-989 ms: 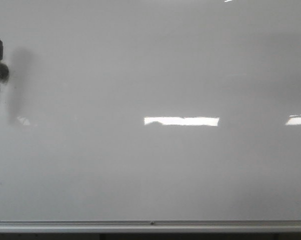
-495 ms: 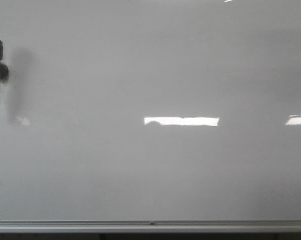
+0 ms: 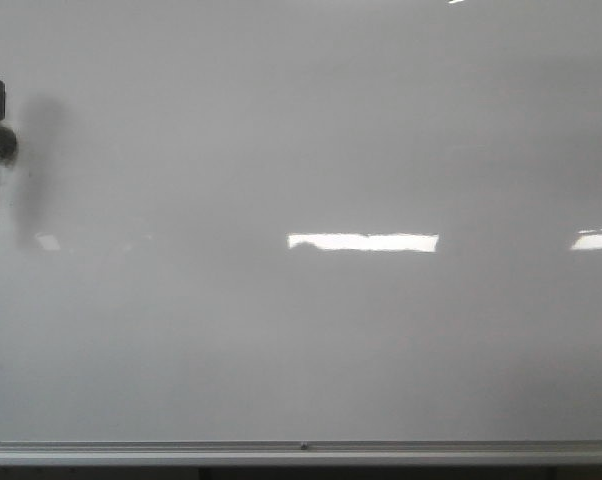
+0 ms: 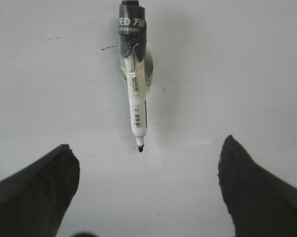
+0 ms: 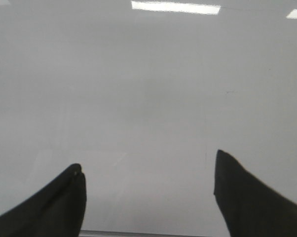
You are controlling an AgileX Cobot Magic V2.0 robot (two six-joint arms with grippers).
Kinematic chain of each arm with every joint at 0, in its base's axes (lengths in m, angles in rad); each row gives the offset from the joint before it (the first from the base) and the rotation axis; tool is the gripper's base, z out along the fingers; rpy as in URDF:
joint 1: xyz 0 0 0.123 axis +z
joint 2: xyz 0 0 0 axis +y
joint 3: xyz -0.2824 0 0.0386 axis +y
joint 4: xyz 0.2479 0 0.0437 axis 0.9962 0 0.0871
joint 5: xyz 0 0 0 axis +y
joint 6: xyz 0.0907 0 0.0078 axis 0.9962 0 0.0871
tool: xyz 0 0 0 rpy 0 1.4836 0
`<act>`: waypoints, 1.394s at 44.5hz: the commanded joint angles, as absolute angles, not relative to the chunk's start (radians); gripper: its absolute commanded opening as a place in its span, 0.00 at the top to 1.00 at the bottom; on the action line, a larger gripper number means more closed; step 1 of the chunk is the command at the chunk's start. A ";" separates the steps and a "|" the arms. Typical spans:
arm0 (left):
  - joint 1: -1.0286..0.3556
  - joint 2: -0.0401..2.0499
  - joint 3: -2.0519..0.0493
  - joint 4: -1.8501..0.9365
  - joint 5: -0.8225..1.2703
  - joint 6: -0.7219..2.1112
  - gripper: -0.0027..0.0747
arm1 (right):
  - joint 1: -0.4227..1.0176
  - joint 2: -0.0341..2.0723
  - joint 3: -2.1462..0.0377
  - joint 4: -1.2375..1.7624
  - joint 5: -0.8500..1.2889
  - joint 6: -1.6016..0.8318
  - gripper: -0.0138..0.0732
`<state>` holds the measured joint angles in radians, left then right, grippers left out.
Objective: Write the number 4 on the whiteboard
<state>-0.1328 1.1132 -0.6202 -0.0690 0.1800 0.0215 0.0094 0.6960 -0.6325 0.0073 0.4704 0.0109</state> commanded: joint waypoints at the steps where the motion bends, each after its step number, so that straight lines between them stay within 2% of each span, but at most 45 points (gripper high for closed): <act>1: -0.137 1.166 -0.668 -0.081 0.056 0.022 0.24 | 0.007 0.699 -0.657 0.008 0.393 0.000 0.19; 17: -0.134 1.395 -0.782 -0.081 0.029 0.022 0.24 | 0.007 0.699 -0.657 0.008 0.401 0.000 0.19; 35: -0.134 1.492 -0.797 -0.081 -0.088 0.022 0.24 | 0.007 0.699 -0.657 0.008 0.403 0.000 0.19; 50: -0.131 1.519 -0.815 -0.081 -0.082 0.022 0.45 | 0.007 0.699 -0.657 0.008 0.402 0.000 0.19; 62: -0.131 1.553 -0.865 -0.078 0.017 0.022 0.48 | 0.007 0.699 -0.657 0.006 0.396 0.000 0.19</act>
